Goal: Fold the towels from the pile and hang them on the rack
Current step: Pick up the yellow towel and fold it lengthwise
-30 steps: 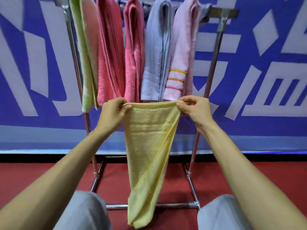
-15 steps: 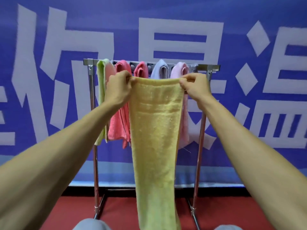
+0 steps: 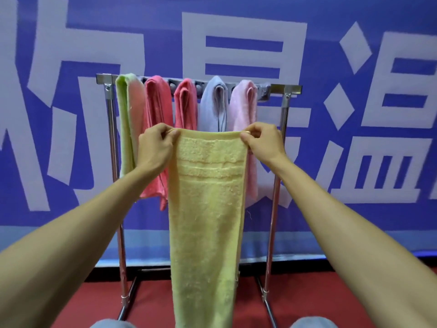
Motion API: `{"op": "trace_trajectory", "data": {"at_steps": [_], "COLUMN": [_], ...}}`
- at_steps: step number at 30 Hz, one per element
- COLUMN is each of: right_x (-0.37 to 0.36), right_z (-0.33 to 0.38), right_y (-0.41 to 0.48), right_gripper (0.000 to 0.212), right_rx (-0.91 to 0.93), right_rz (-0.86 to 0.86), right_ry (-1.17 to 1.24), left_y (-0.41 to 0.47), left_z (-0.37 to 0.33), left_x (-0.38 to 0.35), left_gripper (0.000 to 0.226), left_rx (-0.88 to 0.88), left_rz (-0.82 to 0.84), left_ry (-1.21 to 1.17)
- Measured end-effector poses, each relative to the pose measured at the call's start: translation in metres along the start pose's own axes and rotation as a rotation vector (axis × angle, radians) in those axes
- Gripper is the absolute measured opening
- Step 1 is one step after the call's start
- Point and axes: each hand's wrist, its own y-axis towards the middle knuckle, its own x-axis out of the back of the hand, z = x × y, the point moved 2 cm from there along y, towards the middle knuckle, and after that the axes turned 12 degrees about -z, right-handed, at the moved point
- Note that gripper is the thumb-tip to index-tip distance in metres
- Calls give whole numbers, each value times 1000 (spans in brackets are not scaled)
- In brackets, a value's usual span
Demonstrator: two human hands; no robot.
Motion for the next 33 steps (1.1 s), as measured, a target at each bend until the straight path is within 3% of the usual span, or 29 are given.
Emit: {"op": "trace_trajectory", "data": {"at_steps": [8,15,21,24,28,33], "right_x": [-27,-56,-76,-80,-79,-89], "right_z": [-80,-161,-203,-202,-194,-176], "right_y": [-67,-140,-191,-185,-181,-196], "right_gripper": [3,10,8,5,14,11], "right_rx": [-329,-627,-896,-917,-939,-936], "right_rz": [295,414,509,492,431,493], "right_ry": [194,300,325,361,443,457], "left_y": [-74,-157,-217,-224,-223,-240], "left_z": [95,166,198,193,182,171], "left_x": [-34,-48,-50,-53,-55,-52], "left_gripper": [17,14,17,13,16,9], "left_rx": [239,606,947,1118,1176,1352], "left_rz": [281,388,359,311,293,222], "left_ry": [-95,-138,-179,-313,-369,-442]}}
